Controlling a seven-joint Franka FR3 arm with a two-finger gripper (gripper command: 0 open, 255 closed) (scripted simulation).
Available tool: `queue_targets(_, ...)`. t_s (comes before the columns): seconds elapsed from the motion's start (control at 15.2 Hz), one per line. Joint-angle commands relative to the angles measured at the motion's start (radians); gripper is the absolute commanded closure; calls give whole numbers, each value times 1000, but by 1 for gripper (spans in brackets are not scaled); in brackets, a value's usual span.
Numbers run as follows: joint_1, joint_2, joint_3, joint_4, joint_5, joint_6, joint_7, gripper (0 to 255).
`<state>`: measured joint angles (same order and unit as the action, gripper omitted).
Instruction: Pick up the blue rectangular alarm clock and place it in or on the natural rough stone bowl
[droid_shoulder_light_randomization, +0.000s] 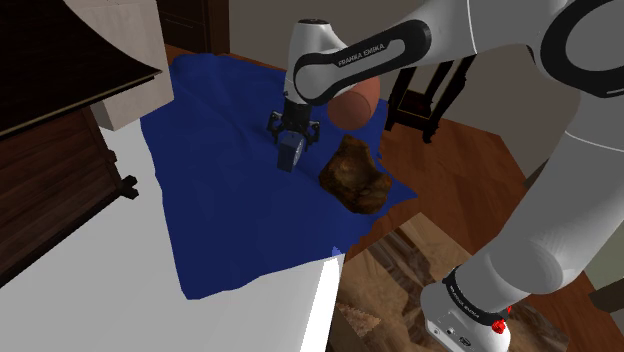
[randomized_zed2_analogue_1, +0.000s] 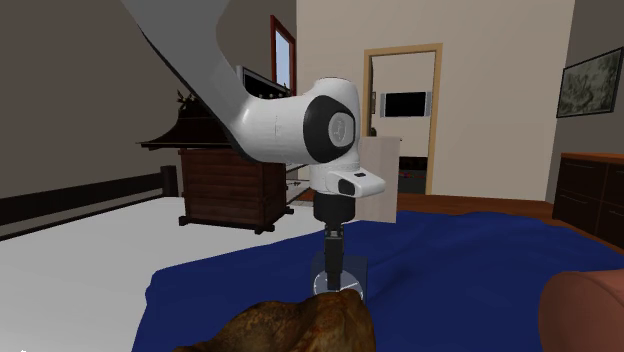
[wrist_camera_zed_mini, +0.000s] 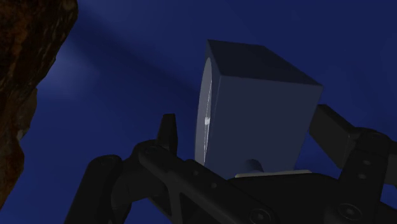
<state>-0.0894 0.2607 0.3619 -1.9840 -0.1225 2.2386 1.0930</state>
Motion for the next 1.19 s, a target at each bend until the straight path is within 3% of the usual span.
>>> queue_targets(0.0,0,0,0,0,0,0,0,0)
queue_targets(0.07,0,0,0,0,0,0,0,0)
queue_targets(0.13,0,0,0,0,0,0,0,255)
queue_targets(0.73,0,0,0,0,0,0,0,255)
queue_targets(1.12,-5,-41,7,32,22,-70,-15,255)
